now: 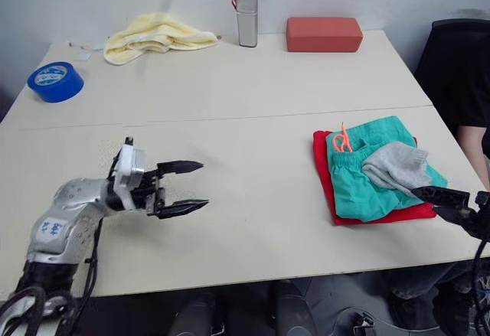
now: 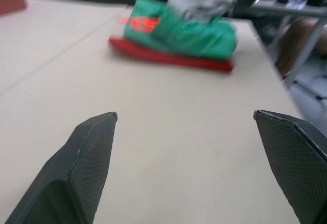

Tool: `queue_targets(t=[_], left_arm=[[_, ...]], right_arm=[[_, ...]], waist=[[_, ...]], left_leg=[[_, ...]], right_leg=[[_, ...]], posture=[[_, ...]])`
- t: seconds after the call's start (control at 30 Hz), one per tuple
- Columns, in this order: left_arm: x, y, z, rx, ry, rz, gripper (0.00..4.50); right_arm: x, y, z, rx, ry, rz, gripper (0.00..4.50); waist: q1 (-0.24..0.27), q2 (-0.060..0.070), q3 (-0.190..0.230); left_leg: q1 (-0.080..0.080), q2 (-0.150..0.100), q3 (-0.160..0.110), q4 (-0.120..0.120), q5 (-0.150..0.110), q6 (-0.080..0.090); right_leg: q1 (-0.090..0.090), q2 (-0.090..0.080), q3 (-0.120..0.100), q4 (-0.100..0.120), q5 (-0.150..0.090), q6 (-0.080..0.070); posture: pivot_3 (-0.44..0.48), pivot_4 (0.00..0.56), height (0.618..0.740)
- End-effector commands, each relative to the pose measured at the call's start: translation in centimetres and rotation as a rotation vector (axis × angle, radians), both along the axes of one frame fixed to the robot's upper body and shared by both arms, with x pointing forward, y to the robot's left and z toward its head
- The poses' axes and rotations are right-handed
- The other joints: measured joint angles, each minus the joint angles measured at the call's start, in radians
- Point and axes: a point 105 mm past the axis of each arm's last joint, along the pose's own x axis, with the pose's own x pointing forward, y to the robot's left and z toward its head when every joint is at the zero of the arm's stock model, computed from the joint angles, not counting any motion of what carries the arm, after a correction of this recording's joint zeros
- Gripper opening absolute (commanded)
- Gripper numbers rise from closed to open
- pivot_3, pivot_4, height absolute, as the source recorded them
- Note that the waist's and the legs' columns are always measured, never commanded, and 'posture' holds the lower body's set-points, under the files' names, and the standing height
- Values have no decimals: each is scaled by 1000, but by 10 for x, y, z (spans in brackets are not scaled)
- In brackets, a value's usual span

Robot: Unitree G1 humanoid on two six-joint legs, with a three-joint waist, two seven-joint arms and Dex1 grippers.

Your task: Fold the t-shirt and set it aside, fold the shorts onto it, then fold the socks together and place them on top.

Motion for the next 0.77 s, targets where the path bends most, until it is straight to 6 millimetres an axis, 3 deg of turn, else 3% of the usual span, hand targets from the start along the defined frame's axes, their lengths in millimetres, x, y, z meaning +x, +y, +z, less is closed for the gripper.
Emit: queue_targets(t=[0.03, 0.17, 0.27, 0.4, 0.53, 0.77], left_arm=[[-14, 27, 10, 71, -56, 88, 4500], [-21, 53, 9, 142, -126, 223, 4500], [-31, 63, 4, 226, -180, 267, 4500], [-38, 69, 0, 270, -189, 318, 4500], [-45, 72, -7, 275, -167, 345, 4500], [-49, 68, -7, 278, -169, 321, 4500]], right_arm=[[4, 25, 35, -256, -390, 356, 4479], [10, 57, 27, -399, -573, 624, 4479], [5, 91, 3, -488, -661, 892, 4479], [11, 127, -20, -507, -795, 1049, 4479], [29, 149, -44, -550, -907, 1070, 4479], [43, 160, -67, -572, -952, 1046, 4479]], waist=[[-2, -1, 0], [8, -2, 1], [14, -2, 1], [10, -2, 1], [8, -2, 1], [10, -2, 1]], left_leg=[[1, 0, 1, -2, 0, 0], [2, -2, 2, -4, 0, 0], [2, -2, 3, -5, 0, 1], [2, -2, 4, -4, -2, 1], [3, -2, 6, -3, -2, 1], [4, -1, 6, -1, -2, 1]], right_leg=[[0, 0, 0, 0, 0, 0], [0, -2, -1, -2, 1, -1], [0, -4, -1, -3, 1, -2], [-1, -4, -1, -2, 2, -3], [-1, -5, -1, -2, 2, -4], [-1, -5, -2, 2, 2, -6]], posture=[[0, 150, 740], [0, 150, 740], [0, 150, 740], [0, 150, 740], [0, 150, 740], [0, 150, 740]])
